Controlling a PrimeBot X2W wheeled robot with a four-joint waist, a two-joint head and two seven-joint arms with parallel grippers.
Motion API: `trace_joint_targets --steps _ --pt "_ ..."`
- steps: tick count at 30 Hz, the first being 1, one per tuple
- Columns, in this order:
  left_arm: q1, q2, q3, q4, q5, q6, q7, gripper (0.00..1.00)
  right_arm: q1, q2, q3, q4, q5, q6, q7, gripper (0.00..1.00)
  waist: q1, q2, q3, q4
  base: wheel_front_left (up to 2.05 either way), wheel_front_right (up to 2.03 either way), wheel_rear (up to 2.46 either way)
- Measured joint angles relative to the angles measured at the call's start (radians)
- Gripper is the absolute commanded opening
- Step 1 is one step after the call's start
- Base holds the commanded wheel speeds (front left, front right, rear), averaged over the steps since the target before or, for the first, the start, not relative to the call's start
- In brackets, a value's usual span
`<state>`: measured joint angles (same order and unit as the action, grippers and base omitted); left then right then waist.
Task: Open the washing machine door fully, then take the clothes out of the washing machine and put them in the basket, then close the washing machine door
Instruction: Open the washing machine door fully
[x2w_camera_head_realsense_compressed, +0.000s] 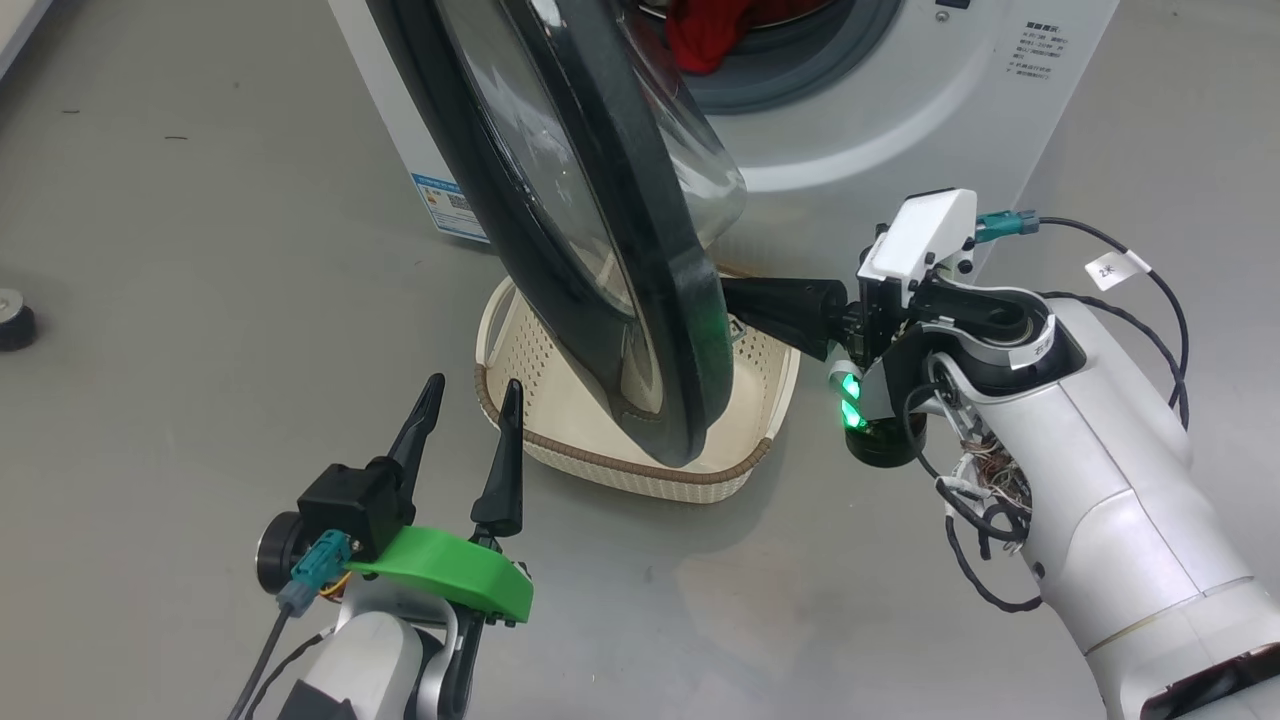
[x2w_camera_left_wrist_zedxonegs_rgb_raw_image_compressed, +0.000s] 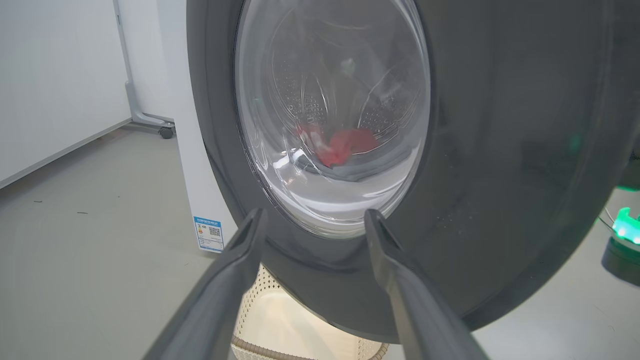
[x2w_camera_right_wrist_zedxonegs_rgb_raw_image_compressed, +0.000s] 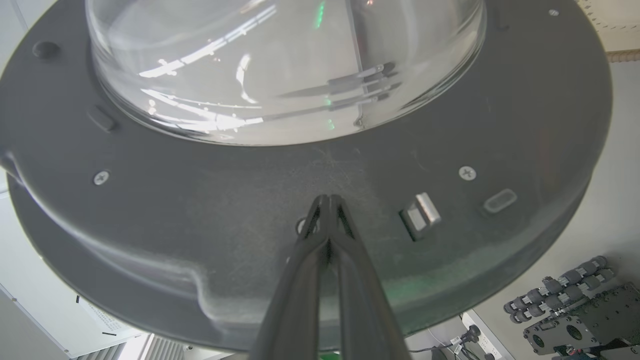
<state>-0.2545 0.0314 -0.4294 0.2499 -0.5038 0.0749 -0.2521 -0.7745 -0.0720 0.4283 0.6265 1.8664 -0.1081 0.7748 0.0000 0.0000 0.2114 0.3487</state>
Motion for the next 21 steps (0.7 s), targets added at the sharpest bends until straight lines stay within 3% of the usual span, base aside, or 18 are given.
trace_joint_targets --steps 10,16,21 --pt "0.004 0.0 -0.001 0.0 0.0 0.0 0.0 1.0 0.028 0.002 0.126 -0.087 0.053 -0.001 -0.024 0.0 0.0 0.0 -0.005 0.003 0.0 0.0 0.0" --pt "0.005 0.0 0.002 0.0 0.001 0.0 0.0 1.0 0.032 0.002 0.144 -0.101 0.06 -0.008 -0.072 0.0 0.0 0.0 -0.01 0.001 0.0 0.0 0.0" --pt "0.024 0.0 0.027 0.007 0.004 0.0 0.0 1.0 0.052 0.005 0.144 -0.101 0.018 0.038 -0.156 0.0 -0.0001 0.0 -0.03 -0.011 0.0 0.0 0.0"
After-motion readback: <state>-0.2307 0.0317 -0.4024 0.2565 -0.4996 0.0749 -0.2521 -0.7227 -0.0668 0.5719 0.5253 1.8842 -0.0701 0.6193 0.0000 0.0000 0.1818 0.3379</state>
